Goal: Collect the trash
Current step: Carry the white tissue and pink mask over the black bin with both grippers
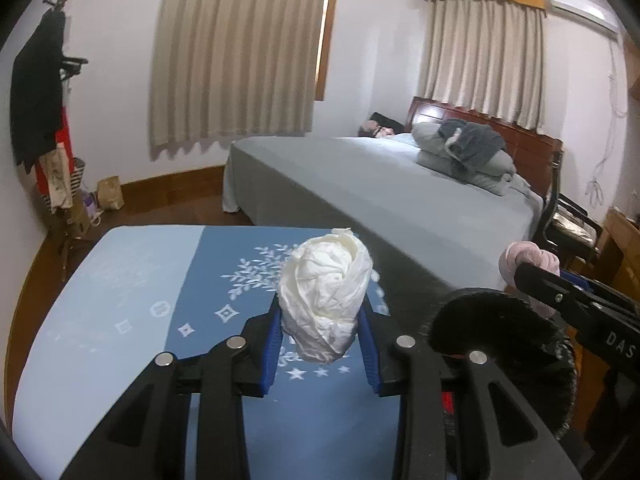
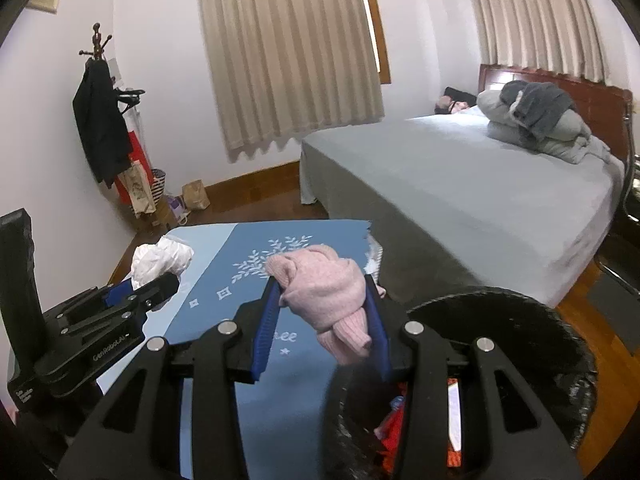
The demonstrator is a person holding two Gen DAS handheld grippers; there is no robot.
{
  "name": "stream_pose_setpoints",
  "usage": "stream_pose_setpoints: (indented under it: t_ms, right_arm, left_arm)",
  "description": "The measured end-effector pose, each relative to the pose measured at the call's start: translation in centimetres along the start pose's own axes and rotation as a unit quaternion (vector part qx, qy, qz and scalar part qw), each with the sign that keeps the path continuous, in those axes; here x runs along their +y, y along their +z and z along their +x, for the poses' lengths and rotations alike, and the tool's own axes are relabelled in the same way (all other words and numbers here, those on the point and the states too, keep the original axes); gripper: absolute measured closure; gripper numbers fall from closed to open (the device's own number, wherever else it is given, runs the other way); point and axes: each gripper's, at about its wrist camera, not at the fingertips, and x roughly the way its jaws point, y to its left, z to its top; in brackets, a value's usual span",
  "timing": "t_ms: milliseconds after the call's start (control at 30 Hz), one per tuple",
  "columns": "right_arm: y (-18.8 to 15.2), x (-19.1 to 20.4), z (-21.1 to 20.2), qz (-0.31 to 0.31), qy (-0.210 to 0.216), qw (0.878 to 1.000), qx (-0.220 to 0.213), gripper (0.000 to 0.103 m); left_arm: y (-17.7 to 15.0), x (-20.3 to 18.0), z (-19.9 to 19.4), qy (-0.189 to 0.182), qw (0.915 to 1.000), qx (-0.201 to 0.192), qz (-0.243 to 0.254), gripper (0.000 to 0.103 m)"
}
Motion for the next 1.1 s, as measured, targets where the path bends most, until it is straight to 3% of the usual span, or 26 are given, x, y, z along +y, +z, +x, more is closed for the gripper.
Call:
stream_pose_setpoints:
  t_ms: [667, 1100]
  right_arm:
    - [-2.3, -4.6, -8.7, 0.015, -0.058, 0.997, -0.048, 0.064]
    - [-4.1, -7.4, -11.7, 0.034, -0.094, 0.993, -0.060, 0.064]
  left_arm:
    - [0.2, -8.4, -4.7, -0.074, 0.9954, -0.036, 0.049, 0.069]
    - [-0.3, -12.5, -5.7, -0.111, 0.9902, -0.039, 0.076, 0.069]
